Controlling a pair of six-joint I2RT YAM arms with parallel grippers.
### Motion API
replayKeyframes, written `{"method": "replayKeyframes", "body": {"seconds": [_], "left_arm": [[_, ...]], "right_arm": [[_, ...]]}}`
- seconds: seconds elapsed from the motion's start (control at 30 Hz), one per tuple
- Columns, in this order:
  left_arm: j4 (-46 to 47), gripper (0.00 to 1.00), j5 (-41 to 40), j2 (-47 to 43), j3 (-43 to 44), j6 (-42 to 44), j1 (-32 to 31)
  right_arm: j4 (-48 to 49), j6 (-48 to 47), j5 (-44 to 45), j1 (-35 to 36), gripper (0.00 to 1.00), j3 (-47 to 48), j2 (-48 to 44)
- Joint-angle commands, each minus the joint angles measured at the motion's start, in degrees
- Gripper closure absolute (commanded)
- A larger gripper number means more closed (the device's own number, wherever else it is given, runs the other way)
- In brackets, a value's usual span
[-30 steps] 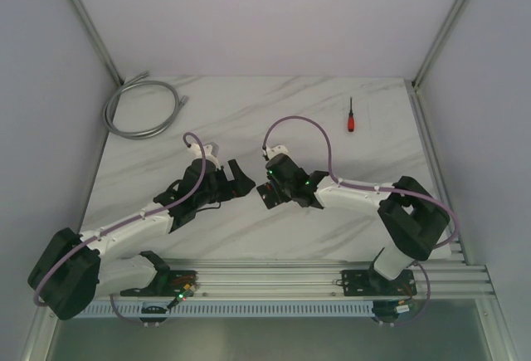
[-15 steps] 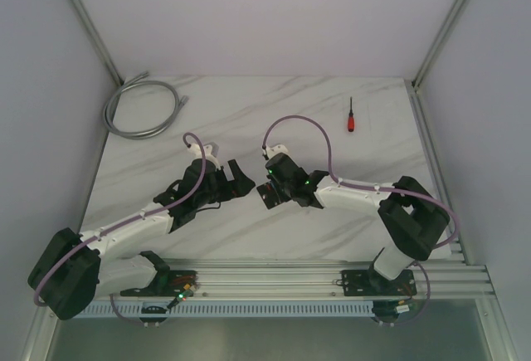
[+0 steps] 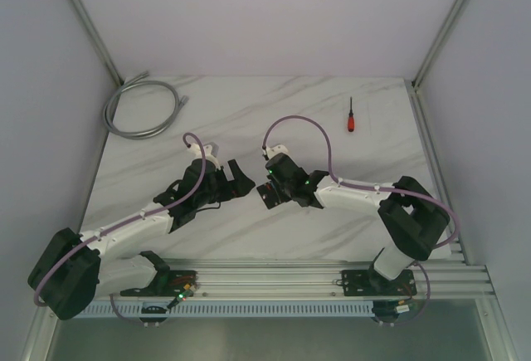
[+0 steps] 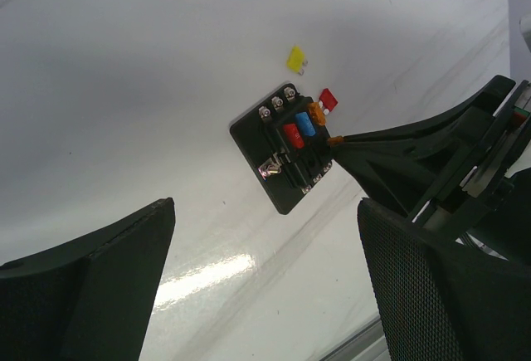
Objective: Snap on the fuse box
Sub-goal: Install the fuse at the fuse box base.
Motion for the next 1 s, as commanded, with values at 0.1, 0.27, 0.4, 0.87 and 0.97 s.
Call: {"method": "replayKeyframes", "body": {"seconds": [0.1, 0.27, 0.4, 0.87, 0.97], "left_arm": [[-0.4, 0.0, 0.5, -0.4, -0.6, -0.4, 0.3], [-0.4, 0.0, 0.5, -0.5, -0.6, -0.4, 0.3], [-0.4, 0.0, 0.6, -0.5, -0.6, -0.3, 0.4], [-0.4, 0.0, 0.7, -0.5, -0.6, -0.3, 0.4], [-0.4, 0.0, 0.8, -0.4, -0.4, -0.4, 0.4]], "right_arm": [[-0.6, 0.1, 0.4, -0.1, 0.94, 1.7, -0.3], [-0.7, -0.1, 0.2, -0.2, 0.99, 1.2, 1.0], [-1.4, -0.4, -1.1, -0.4, 1.0, 0.3, 2.2], [-7.2, 0.2, -4.8, -1.2, 0.97, -0.1, 1.6], [-7.8, 0.4, -4.1, -1.2, 0.9, 1.1, -0.1]]}}
